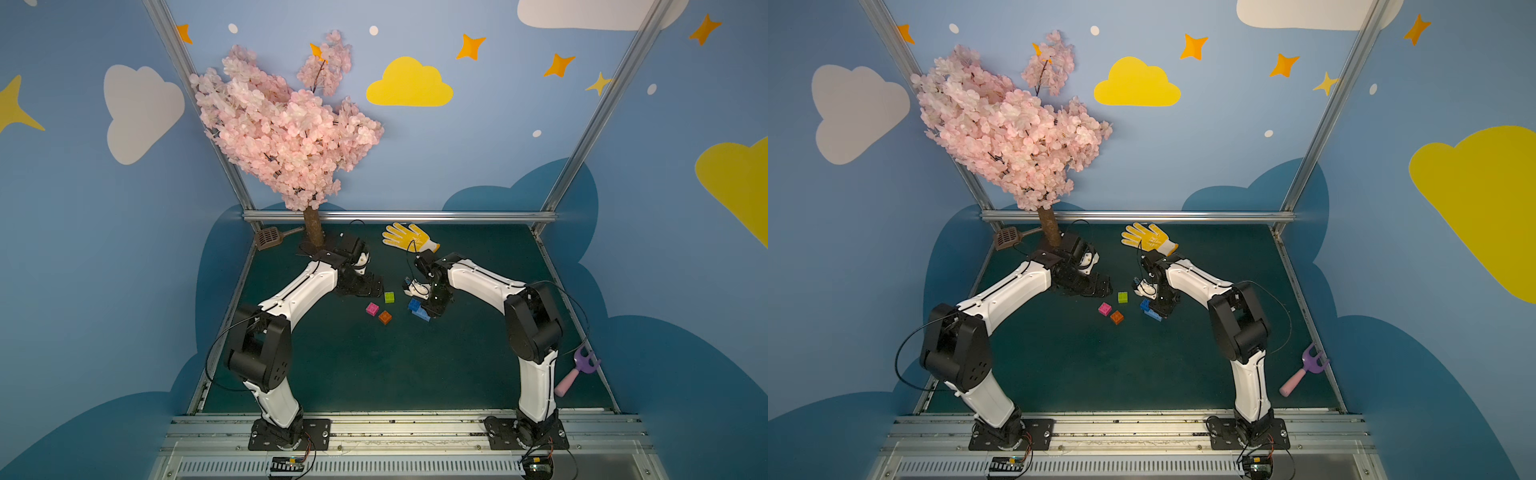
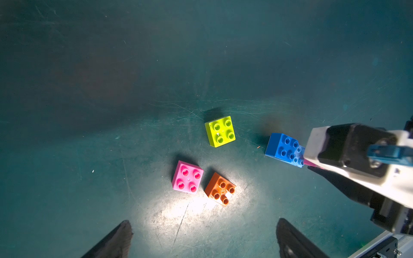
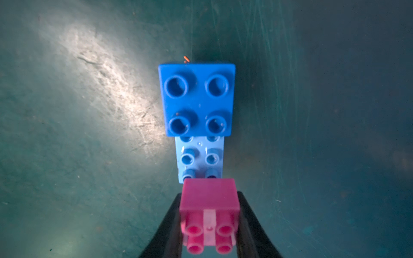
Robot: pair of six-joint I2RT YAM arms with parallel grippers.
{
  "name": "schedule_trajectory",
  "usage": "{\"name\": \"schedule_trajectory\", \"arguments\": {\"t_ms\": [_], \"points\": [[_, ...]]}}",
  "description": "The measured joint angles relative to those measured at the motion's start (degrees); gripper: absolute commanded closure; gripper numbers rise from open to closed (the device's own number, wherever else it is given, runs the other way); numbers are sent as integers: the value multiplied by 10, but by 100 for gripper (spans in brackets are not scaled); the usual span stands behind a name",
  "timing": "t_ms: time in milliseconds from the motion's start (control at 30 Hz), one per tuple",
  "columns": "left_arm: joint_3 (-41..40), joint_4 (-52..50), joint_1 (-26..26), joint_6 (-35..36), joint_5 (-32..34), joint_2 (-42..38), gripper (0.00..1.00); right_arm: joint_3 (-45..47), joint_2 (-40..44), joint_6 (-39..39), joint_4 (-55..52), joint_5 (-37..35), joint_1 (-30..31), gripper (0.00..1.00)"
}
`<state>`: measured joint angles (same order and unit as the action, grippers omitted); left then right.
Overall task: Assemble the letter y with lego
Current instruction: Assemble the lego brick with the lego brick.
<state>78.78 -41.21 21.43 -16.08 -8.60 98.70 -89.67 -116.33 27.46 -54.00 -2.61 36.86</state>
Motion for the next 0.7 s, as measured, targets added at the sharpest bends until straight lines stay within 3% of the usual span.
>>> {"name": "schedule_trajectory", "arguments": {"t_ms": [700], "points": [[0,0,0,0,0,0,0,8,-5,5,5,0,8,91]]}}
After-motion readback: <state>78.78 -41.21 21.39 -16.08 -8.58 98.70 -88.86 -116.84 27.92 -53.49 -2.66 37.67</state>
